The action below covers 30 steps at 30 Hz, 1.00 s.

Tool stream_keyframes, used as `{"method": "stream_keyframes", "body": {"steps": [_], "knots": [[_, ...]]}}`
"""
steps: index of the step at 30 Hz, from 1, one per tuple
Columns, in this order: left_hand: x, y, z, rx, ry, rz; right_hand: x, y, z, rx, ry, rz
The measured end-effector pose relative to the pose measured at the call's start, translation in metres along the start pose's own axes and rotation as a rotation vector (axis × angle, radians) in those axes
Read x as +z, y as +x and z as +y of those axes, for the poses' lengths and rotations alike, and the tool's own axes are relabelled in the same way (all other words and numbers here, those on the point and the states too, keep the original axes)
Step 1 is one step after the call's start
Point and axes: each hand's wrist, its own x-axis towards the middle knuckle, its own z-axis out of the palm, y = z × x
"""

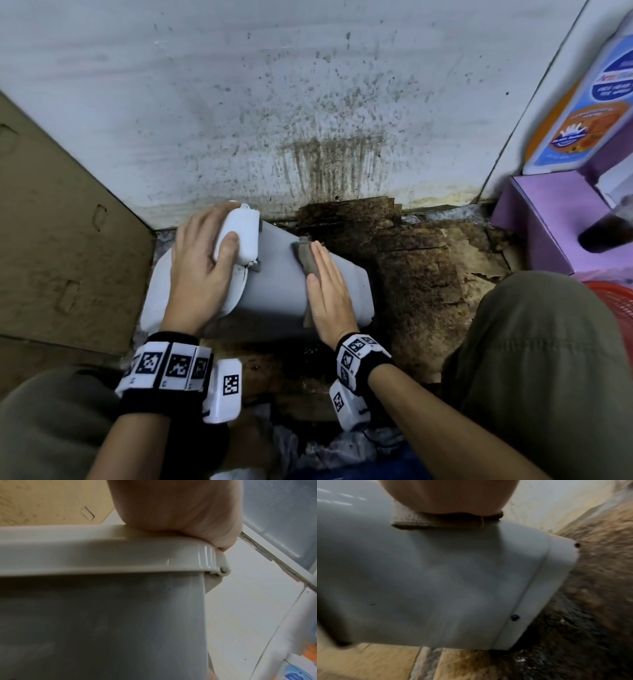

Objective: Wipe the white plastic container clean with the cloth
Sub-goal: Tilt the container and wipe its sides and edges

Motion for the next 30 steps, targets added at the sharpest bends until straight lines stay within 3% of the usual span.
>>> {"method": "stream_keyframes", "body": {"steps": [4,11,13,21,30], "knots": [[-0.003,-0.001,-0.003,0.0,-0.016,-0.003,-0.012,-0.001,0.031,0.199,0.037,-0.018],[-0.003,0.0,-0.004,0.009,-0.015,0.002,-0.034,-0.01,0.077,0.596,0.088,0.093],[-0.004,0.0,-0.006,0.007,-0.012,0.006,-0.033,-0.01,0.079,0.64,0.109,0.105],[-0.004,0.002,-0.013,0.013,0.017,0.011,-0.017,-0.007,0.066,0.489,0.028,0.132],[-0.004,0.003,-0.014,0.0,0.01,0.025,0.011,0.003,-0.01,0.242,0.04,0.123]]}}
